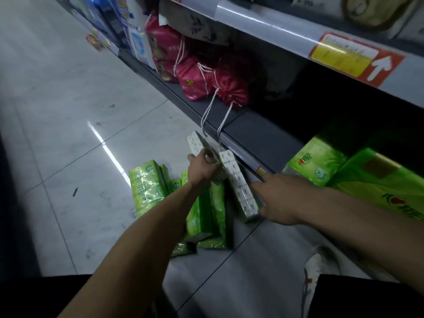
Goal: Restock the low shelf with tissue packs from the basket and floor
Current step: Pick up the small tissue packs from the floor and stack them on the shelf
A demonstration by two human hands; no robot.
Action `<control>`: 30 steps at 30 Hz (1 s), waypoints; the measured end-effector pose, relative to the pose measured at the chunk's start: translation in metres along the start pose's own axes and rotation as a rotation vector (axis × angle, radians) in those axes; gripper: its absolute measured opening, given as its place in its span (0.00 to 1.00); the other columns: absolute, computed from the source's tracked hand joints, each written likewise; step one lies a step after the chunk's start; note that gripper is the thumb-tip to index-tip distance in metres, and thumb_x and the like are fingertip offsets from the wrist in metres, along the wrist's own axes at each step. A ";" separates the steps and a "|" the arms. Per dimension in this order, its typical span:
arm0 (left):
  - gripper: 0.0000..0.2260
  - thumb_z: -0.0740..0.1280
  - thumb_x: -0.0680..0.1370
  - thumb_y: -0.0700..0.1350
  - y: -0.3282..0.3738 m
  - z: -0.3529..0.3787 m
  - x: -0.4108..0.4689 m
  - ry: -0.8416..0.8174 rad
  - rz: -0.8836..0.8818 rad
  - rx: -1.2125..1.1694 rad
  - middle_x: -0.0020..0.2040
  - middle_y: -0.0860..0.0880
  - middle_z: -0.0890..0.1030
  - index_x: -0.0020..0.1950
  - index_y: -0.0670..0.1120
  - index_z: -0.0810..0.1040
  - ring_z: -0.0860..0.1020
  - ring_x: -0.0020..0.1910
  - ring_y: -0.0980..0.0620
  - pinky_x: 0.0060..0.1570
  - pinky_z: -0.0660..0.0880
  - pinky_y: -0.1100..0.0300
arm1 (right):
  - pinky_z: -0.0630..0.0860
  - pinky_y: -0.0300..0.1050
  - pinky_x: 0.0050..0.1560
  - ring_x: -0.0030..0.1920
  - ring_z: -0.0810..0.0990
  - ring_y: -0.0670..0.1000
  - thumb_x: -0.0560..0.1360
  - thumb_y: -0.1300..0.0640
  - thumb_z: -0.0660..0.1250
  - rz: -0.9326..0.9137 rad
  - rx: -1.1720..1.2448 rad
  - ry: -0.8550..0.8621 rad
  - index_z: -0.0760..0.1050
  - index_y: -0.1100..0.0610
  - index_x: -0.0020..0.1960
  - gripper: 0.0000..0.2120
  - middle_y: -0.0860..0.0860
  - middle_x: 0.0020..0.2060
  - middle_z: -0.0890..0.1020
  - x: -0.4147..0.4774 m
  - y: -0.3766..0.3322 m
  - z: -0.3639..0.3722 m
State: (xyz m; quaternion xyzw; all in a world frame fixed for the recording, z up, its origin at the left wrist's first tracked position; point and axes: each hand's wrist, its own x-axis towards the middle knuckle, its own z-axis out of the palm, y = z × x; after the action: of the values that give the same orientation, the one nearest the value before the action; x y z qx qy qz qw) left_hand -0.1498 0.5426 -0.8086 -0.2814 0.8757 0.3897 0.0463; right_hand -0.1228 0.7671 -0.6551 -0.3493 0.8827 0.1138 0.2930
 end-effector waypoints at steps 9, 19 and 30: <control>0.07 0.69 0.80 0.42 0.033 -0.126 -0.075 0.029 -0.035 -0.400 0.43 0.46 0.82 0.56 0.45 0.83 0.79 0.36 0.52 0.32 0.78 0.63 | 0.76 0.51 0.52 0.60 0.77 0.60 0.80 0.48 0.64 -0.018 0.015 0.085 0.71 0.54 0.63 0.15 0.57 0.62 0.74 -0.020 -0.023 -0.035; 0.16 0.66 0.66 0.44 0.058 -0.224 -0.186 -0.011 -0.014 -0.859 0.52 0.44 0.78 0.51 0.51 0.85 0.78 0.45 0.46 0.46 0.78 0.50 | 0.77 0.49 0.50 0.49 0.80 0.57 0.78 0.35 0.66 0.055 0.841 0.171 0.76 0.65 0.66 0.34 0.58 0.52 0.81 -0.036 -0.052 -0.071; 0.31 0.65 0.68 0.40 0.047 -0.200 -0.210 -0.276 0.061 -1.069 0.61 0.39 0.81 0.73 0.40 0.72 0.80 0.51 0.43 0.48 0.77 0.53 | 0.82 0.55 0.58 0.56 0.85 0.59 0.72 0.47 0.77 0.031 2.107 0.074 0.79 0.60 0.65 0.27 0.57 0.56 0.86 -0.046 -0.092 -0.070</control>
State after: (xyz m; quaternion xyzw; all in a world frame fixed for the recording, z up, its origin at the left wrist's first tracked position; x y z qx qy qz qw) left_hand 0.0286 0.5220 -0.5758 -0.1867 0.5496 0.8143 0.0000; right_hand -0.0640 0.6964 -0.5711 0.0898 0.5482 -0.7178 0.4198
